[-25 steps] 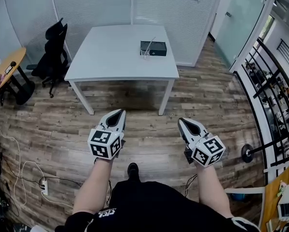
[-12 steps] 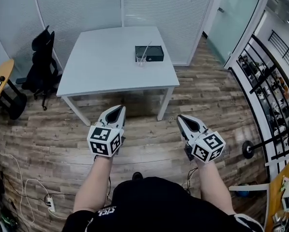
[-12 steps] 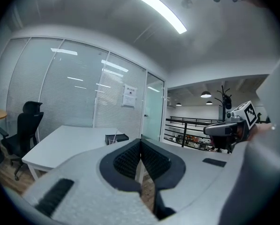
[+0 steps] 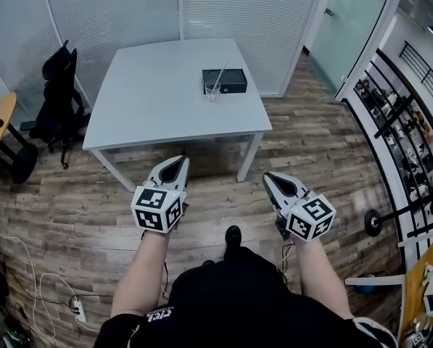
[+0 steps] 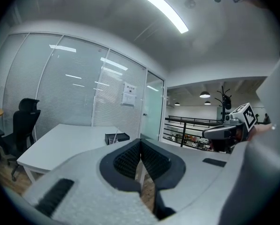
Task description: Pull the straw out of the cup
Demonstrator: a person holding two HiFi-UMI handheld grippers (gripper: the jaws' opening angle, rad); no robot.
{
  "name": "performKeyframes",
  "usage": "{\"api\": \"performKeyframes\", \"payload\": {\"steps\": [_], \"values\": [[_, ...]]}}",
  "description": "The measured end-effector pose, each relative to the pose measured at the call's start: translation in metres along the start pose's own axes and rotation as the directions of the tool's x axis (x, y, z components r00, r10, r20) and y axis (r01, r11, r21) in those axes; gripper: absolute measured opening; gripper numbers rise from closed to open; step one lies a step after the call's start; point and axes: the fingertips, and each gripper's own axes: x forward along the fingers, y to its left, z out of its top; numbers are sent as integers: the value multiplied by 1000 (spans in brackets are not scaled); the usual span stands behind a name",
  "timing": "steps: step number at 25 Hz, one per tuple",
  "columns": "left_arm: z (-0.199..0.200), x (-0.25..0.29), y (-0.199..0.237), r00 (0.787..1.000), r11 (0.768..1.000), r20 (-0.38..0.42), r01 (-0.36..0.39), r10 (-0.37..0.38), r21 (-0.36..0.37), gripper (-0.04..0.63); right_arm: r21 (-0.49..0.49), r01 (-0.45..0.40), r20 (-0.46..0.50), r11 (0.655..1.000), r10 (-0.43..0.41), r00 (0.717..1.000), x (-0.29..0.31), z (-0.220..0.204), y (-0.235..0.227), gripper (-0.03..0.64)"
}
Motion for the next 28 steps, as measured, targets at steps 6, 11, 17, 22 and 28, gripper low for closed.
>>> {"api": "performKeyframes", "payload": {"steps": [6, 11, 17, 22, 28], "values": [[-4, 27, 26, 999, 999, -30, -31, 32, 12, 5, 39, -33, -1, 999, 33, 999, 40, -4, -30, 6], [6, 68, 57, 997, 998, -37, -67, 68, 17, 5, 46, -76, 23, 996, 75, 997, 90, 11, -66, 6], [19, 146, 81, 996, 998, -60, -59, 60, 21, 5, 56, -88, 12, 995, 87, 996, 141, 28, -133, 6], [23, 209, 102, 993, 997, -84, -79, 78, -5, 5, 76, -97, -14, 992, 98, 995, 179, 35, -194, 6], [45, 266, 113, 994, 995, -60, -96, 96, -5, 5, 68, -114, -4, 991, 114, 993, 210, 51, -255, 6]]}}
